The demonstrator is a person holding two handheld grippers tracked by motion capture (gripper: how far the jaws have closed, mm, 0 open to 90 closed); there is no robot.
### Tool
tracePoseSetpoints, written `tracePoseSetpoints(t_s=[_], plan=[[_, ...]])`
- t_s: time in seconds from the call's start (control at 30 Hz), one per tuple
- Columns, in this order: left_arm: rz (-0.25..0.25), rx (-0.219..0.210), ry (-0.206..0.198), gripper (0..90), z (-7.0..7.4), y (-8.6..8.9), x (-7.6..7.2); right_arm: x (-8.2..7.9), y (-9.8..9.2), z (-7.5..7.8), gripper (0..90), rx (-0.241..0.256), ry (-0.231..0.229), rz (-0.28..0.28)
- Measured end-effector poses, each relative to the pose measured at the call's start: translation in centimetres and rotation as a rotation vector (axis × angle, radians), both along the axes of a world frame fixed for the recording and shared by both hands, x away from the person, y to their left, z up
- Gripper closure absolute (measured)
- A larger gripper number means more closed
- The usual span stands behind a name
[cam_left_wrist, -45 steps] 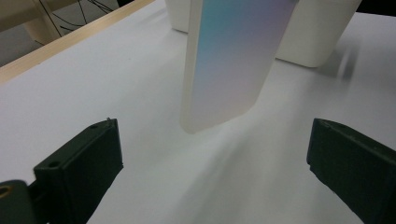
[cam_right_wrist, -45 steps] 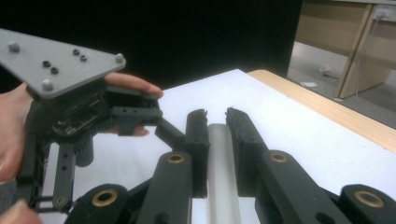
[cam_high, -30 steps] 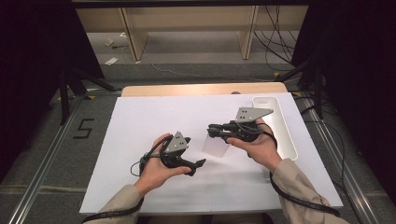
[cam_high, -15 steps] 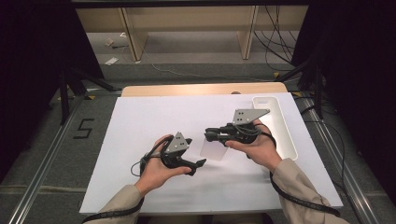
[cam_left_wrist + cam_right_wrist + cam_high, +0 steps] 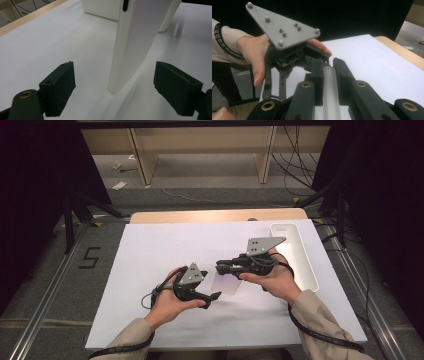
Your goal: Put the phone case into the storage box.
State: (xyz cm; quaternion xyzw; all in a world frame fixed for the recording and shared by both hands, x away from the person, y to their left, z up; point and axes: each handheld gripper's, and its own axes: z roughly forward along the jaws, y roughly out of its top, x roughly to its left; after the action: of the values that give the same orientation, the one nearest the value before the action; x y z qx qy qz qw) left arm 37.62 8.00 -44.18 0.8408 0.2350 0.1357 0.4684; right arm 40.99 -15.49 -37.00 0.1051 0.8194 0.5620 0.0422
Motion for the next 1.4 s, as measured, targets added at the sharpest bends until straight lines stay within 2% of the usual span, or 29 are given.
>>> tracePoseSetpoints(t_s=[0.43,0.67,0.87,1.4], plan=[[-0.036,0.034,0.026,23.5,-1.0,-0.2,0.2,0.0,0.1,-0.2,80.1,-0.006,0.015,0.016],[-0.07,0.032,0.025,30.4,-1.1,-0.5,0.1,-0.1,0.4,-0.3,80.1,-0.007,0.017,0.023],[-0.113,0.033,0.014,41.9,-1.1,-0.7,0.1,-0.1,0.4,-0.3,80.0,-0.007,0.019,0.025],[-0.17,0.049,-0.02,58.7,-1.2,-0.8,0.1,0.0,0.5,-0.5,80.1,-0.005,0.033,0.038]])
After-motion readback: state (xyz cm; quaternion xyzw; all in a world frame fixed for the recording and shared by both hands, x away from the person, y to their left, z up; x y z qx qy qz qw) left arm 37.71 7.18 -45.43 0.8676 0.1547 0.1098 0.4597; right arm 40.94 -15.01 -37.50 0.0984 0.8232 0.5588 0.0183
